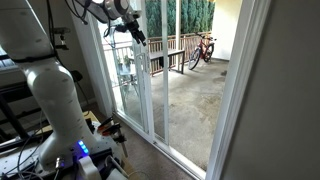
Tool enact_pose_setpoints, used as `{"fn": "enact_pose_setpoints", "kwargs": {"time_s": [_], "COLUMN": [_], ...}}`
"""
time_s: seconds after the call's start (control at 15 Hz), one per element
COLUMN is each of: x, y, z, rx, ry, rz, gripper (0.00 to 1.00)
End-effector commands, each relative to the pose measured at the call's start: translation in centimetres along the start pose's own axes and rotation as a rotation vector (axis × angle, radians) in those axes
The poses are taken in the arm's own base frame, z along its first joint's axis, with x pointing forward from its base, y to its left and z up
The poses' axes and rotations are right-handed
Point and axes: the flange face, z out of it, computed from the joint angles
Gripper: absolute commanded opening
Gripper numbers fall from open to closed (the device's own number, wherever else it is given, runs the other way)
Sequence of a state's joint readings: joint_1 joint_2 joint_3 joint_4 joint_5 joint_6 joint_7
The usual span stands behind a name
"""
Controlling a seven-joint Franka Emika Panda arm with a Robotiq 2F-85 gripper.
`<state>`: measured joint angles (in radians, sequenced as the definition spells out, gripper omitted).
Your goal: Slide the glass door to the right.
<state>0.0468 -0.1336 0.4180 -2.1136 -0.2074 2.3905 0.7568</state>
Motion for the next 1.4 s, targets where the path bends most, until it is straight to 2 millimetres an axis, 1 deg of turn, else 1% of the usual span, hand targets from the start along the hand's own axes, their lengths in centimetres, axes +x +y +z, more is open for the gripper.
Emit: {"fn": "enact_pose_setpoints", "kwargs": {"time_s": [0.0, 0.13, 0.2, 0.27, 0.4, 0.87, 0.93, 1.0, 1.07, 1.33], "x": [0.7, 0.2, -0.1, -0.5, -0.3, -0.1, 0.0, 0.4, 0.5, 0.4], "y": [-3.9, -4.8, -4.8, -4.5, -4.9, -4.9, -4.9, -5.2, -5.4, -7.2], "z": [1.3, 2.0, 1.7, 1.9, 2.0, 1.9, 2.2, 3.7, 4.2, 8.1], "rx": [-0.006, -0.01, -0.013, -0.021, -0.023, -0.022, -0.034, -0.033, -0.036, -0.053], "ry": [-0.084, -0.231, -0.296, -0.206, -0.263, -0.27, -0.245, -0.235, -0.22, -0.21], "rz": [-0.025, -0.042, -0.048, -0.028, -0.03, -0.029, -0.03, -0.044, -0.055, -0.126], "gripper": [1.0, 1.0, 1.0, 1.0, 1.0, 1.0, 1.0, 1.0, 1.0, 1.0]}}
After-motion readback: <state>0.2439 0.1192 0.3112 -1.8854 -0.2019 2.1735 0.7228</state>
